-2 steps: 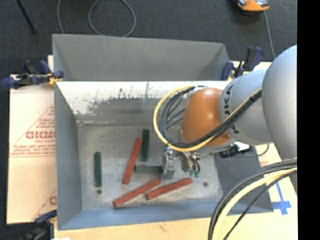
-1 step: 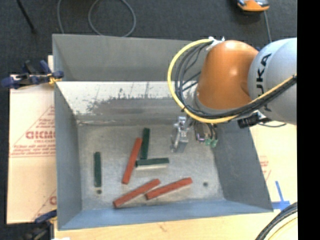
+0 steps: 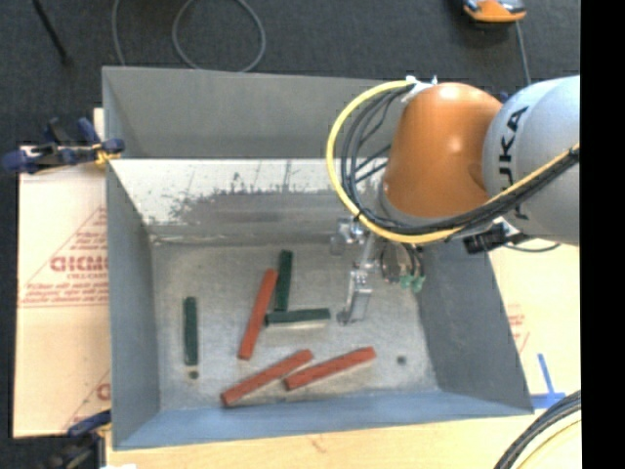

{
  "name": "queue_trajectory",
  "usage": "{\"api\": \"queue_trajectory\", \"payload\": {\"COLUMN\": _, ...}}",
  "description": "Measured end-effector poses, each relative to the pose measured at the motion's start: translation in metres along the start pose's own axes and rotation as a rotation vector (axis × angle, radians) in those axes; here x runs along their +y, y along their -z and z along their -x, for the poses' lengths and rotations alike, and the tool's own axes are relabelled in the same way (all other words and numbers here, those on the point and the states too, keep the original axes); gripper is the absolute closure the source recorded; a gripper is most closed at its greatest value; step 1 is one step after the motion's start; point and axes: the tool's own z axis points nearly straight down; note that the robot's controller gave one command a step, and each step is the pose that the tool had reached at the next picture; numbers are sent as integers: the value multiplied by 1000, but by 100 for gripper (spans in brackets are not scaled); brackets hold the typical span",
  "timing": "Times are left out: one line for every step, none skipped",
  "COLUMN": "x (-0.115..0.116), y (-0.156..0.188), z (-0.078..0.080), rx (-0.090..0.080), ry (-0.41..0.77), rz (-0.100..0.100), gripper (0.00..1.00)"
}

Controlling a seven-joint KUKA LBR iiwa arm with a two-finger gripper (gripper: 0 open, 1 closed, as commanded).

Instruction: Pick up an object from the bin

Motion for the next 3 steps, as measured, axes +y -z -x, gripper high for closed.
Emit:
{"api": "queue_trajectory", "payload": {"x": 38, "y": 15, "z": 18, "rx": -2, "ry": -233, "rz": 3, "gripper": 0}}
{"api": "queue_trajectory", "payload": {"x": 76, "y": -86, "z": -65, "rx": 9, "ry": 18, "rz": -1, "gripper": 0}}
{"api": "queue_trajectory", "payload": {"x": 11, "y": -145, "z": -72, "rx": -11, "ry": 28, "rz": 0, "gripper": 0}}
